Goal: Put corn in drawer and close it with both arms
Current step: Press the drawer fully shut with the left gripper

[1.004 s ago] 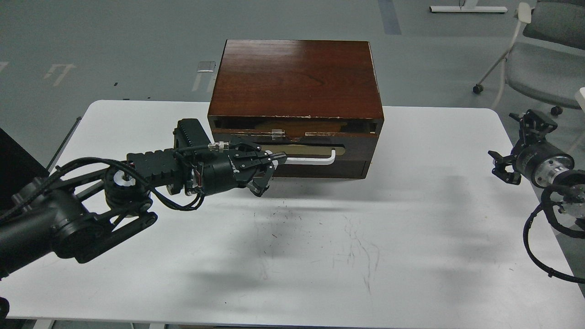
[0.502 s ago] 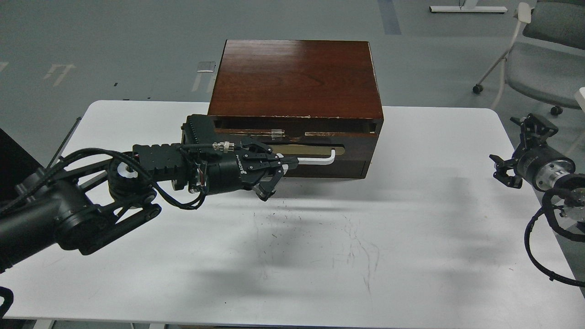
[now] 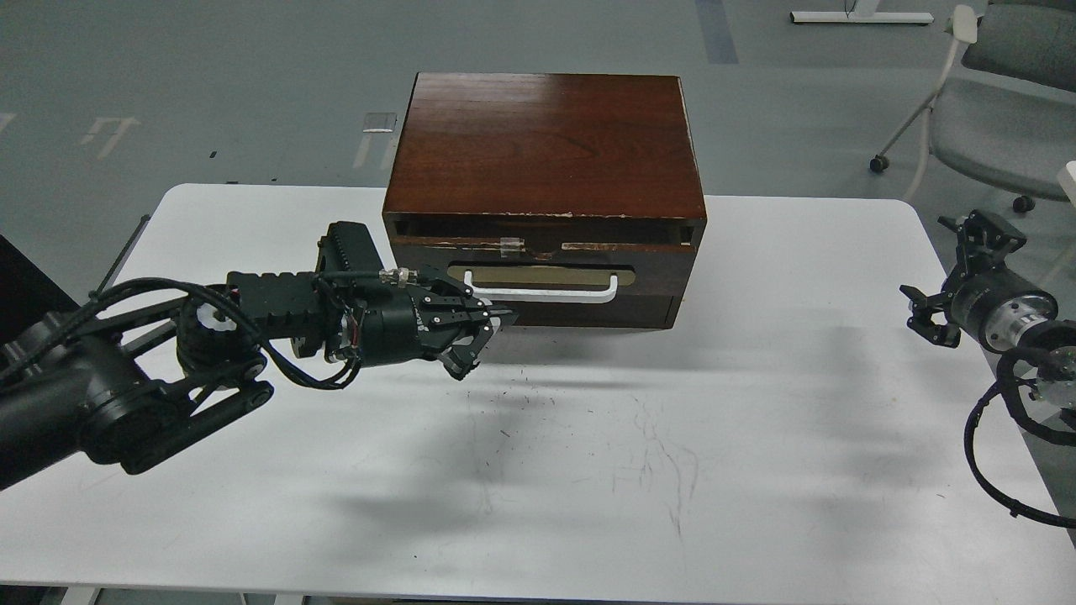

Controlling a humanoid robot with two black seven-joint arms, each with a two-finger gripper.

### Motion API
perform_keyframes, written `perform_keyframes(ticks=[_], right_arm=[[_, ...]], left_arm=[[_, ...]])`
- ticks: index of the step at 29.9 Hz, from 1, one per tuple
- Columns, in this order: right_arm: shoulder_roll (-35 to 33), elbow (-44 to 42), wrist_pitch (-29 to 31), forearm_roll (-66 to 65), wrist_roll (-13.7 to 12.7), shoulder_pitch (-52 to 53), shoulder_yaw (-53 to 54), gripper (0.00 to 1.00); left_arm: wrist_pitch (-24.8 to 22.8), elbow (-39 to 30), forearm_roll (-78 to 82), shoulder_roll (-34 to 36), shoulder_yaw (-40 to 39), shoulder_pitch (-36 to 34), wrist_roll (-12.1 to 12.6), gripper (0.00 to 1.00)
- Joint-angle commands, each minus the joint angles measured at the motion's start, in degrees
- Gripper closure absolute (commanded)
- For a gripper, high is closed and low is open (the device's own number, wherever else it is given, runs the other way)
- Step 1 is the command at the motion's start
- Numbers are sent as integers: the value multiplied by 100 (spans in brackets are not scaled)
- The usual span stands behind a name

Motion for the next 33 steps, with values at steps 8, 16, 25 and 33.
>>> perform_keyframes(ticks=[8,16,25,33], right_arm=[[0,-2,0,-9,0,-17,-1,0],[0,-2,0,-9,0,-26,-1,0],[0,7,17,-18,0,-96,-10,0],[0,-2,17,-26,0,-96,-1,0]], left_arm=[[-2,127,-17,-89,-31,-173,120,100],[7,565,-17,-457,-5,-340,191,100],[16,645,-17,-713,-5,-402,235,100],[33,645,-17,-660,-5,-437,297,100]])
